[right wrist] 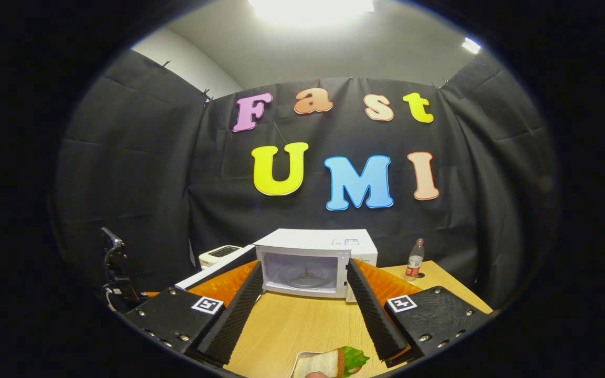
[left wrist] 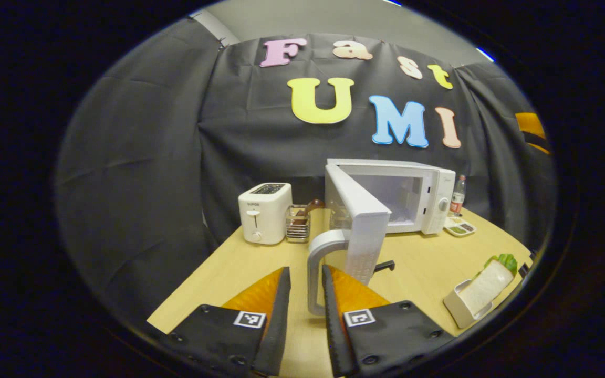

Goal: Open the microwave oven with the left hand, put the food in, and close the microwave oven.

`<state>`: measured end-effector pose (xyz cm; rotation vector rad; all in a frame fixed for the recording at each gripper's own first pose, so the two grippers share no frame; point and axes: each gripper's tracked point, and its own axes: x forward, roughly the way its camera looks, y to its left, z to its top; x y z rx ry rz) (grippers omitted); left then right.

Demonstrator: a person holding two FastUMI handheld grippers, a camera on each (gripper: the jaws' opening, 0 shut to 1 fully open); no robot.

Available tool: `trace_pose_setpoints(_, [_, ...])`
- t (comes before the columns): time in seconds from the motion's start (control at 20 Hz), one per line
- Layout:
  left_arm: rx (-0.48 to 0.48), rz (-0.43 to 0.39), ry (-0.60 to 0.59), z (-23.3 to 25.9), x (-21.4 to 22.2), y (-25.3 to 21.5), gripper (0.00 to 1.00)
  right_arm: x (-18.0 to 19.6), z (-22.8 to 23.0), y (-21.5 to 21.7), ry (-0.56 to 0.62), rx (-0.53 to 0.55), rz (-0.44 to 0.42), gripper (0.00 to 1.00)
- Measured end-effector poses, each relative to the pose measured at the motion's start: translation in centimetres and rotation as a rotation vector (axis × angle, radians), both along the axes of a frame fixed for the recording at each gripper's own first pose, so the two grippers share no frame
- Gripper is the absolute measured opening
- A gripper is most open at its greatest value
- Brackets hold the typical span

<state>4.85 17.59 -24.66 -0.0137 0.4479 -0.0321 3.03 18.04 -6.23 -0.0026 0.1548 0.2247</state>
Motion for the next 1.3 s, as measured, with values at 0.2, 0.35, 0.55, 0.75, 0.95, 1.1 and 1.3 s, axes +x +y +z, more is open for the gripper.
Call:
trace_pose_setpoints(0.2, [0.004,0.08,-0.097,5.9,-1.8,1.1,0.94,0.5,-1.6,-1.4,0.084,0.029,0.032,0.97])
trace_pose_setpoints(0.35, [0.019,0.102,-0.169,10.0,-2.7,0.5,0.98,0.9,-4.2,-2.7,0.195,0.068,0.056,0.98])
trace_pose_setpoints(0.55, [0.034,0.093,-0.243,14.4,-3.5,-1.5,0.98,0.7,-8.8,-4.2,0.393,0.162,0.075,0.99])
trace_pose_setpoints(0.75, [0.034,0.094,-0.286,16.7,-4.1,-3.2,0.98,0.3,-13.1,-5.6,0.572,0.252,0.067,0.98])
trace_pose_setpoints(0.95, [0.071,0.096,-0.303,17.9,-4.9,-4.2,0.97,-0.7,-16.9,-7.0,0.72,0.311,0.052,0.98])
trace_pose_setpoints(1.1, [0.085,0.107,-0.291,17.7,-5.5,-4.7,0.95,-1.6,-19.7,-8.0,0.823,0.322,0.054,0.98])
trace_pose_setpoints(1.3, [0.1,0.124,-0.285,17.8,-6.0,-5.7,0.98,-3.5,-22.5,-8.2,0.968,0.365,0.078,0.98])
